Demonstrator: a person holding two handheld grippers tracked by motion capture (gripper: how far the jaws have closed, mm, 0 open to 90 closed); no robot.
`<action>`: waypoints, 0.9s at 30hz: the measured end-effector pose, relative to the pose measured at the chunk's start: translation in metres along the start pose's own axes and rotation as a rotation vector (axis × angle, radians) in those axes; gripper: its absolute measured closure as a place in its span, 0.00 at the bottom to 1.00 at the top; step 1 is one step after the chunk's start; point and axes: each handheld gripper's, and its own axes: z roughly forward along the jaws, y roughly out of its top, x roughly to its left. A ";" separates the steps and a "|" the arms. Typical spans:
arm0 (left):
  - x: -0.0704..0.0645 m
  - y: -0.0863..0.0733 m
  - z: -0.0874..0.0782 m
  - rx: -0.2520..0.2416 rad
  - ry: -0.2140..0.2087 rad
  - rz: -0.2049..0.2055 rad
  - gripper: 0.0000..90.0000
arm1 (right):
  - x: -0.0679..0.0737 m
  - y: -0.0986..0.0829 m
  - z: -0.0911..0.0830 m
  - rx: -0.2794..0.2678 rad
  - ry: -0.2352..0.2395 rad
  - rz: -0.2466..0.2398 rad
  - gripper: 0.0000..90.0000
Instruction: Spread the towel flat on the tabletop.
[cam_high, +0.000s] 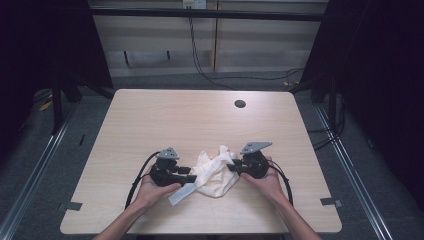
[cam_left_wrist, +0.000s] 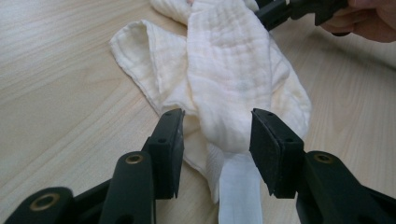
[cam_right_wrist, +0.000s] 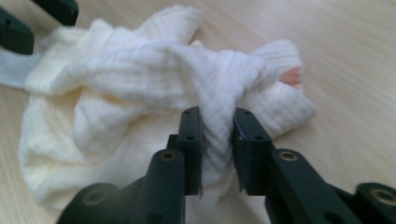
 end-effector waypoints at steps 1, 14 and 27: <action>0.000 0.000 0.001 0.002 -0.007 -0.001 0.63 | 0.006 -0.003 0.002 0.012 0.009 -0.013 0.91; 0.000 -0.006 0.007 0.062 0.009 0.026 0.79 | 0.037 -0.015 -0.009 0.040 0.063 -0.029 0.86; -0.003 -0.002 -0.007 0.009 -0.030 0.045 0.90 | 0.037 -0.018 -0.015 0.012 0.055 -0.015 0.72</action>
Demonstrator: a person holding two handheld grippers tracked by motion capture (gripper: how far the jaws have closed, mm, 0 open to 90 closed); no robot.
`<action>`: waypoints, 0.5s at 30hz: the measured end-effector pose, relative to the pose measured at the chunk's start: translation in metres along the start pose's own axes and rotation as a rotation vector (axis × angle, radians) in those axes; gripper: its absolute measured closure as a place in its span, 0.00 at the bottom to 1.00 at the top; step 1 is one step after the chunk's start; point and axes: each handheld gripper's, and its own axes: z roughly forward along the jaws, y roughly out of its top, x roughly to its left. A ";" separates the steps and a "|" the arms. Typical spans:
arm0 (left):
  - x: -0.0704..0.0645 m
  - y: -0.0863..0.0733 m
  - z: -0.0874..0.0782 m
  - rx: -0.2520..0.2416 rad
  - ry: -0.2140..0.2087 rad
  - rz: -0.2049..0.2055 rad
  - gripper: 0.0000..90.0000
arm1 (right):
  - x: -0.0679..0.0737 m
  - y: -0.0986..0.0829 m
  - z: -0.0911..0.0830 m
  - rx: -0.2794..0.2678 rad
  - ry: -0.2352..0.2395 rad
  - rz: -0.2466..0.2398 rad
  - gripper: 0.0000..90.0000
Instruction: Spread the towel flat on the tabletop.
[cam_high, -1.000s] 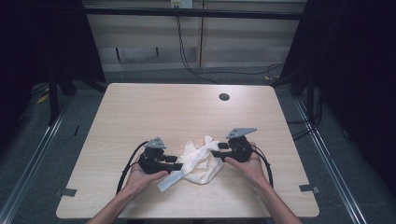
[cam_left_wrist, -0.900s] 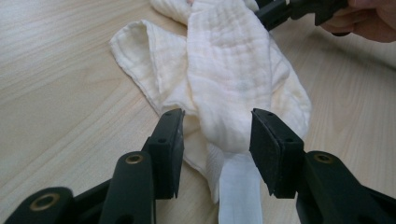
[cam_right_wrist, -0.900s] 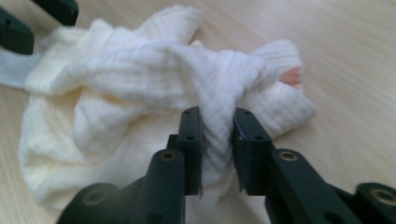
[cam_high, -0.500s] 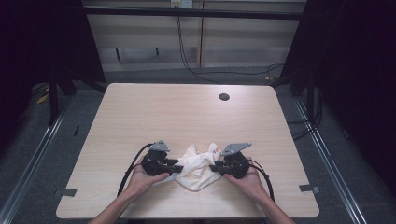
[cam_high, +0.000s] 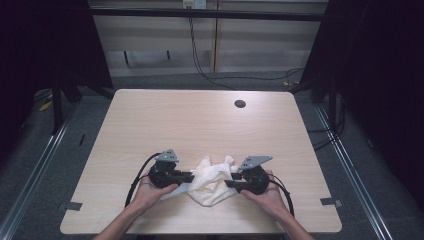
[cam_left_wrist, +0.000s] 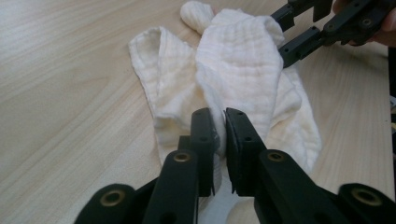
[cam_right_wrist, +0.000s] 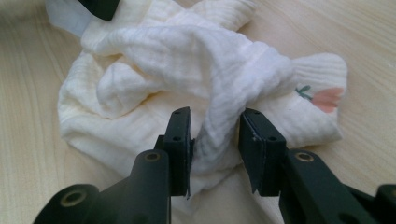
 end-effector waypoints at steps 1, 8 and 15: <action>0.000 0.000 -0.001 -0.006 -0.004 -0.002 0.90 | 0.000 0.000 0.000 0.000 0.000 0.000 0.72; -0.006 -0.001 0.000 0.018 -0.013 0.031 0.95 | 0.002 -0.002 0.001 0.011 0.014 -0.005 0.73; -0.001 -0.003 -0.012 0.016 0.019 0.044 0.96 | 0.015 -0.001 0.001 0.030 0.051 -0.016 0.73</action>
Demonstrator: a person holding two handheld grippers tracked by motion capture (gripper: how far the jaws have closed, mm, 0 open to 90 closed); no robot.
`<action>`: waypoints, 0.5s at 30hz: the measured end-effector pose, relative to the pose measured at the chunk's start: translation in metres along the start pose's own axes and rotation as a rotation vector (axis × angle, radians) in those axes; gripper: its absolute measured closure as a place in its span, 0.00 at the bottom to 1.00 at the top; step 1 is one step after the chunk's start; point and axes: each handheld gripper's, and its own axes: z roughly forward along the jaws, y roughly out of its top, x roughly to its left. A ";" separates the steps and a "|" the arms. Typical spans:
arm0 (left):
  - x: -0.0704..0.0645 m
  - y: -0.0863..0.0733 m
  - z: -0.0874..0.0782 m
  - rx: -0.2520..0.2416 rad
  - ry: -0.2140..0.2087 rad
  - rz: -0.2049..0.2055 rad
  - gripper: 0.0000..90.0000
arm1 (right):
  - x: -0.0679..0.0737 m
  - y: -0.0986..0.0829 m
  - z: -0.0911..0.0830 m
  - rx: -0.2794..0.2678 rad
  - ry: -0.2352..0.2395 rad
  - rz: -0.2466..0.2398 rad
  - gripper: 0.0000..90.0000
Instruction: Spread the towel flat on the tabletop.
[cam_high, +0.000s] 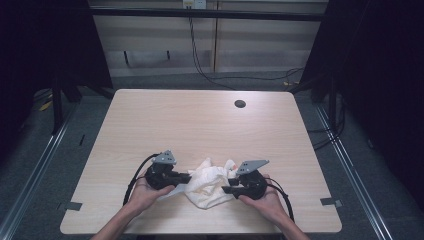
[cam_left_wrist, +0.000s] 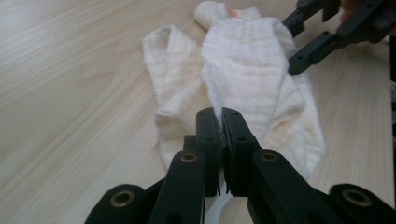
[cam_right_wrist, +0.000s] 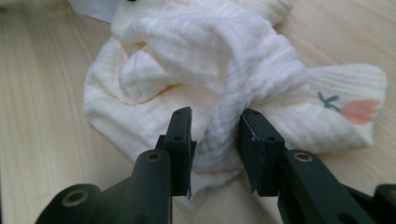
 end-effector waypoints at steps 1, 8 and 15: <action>0.002 -0.001 -0.003 -0.009 0.006 -0.005 0.96 | 0.001 0.001 -0.002 -0.004 0.000 0.003 0.71; 0.011 0.001 -0.025 -0.073 0.034 -0.035 0.96 | -0.017 0.003 -0.024 -0.094 -0.002 0.044 0.64; 0.020 0.005 -0.045 -0.125 0.055 -0.048 0.97 | -0.033 0.004 -0.024 -0.089 -0.075 0.047 0.56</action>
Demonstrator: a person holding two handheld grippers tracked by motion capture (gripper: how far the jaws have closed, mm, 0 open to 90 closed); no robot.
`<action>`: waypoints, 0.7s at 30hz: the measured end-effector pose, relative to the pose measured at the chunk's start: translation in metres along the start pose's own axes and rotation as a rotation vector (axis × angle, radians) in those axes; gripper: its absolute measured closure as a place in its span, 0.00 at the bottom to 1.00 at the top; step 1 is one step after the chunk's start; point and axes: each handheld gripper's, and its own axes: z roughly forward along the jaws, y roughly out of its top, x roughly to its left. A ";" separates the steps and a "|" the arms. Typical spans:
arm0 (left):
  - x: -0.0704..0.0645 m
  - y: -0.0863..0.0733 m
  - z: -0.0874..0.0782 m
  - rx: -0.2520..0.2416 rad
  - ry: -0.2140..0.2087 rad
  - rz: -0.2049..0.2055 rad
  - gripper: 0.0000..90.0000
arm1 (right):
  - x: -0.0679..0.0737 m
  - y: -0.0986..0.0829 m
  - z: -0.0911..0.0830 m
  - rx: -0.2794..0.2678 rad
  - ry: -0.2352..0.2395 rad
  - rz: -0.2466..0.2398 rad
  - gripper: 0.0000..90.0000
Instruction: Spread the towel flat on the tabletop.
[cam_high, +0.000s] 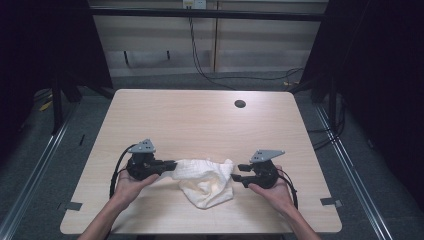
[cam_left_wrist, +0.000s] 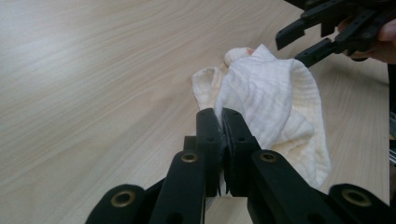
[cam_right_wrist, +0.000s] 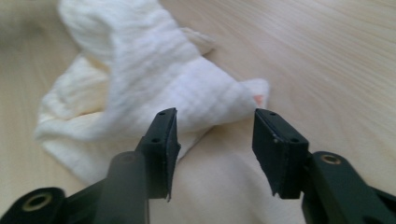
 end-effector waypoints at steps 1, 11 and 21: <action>0.000 0.000 -0.001 -0.006 0.000 -0.004 0.97 | 0.000 0.000 0.000 0.000 0.000 0.000 0.56; 0.013 -0.006 -0.009 0.024 0.055 -0.013 0.96 | -0.019 0.016 0.019 0.002 0.003 0.001 0.49; 0.035 -0.022 -0.026 0.019 0.107 -0.075 0.96 | -0.027 0.033 0.031 -0.039 -0.001 0.010 0.57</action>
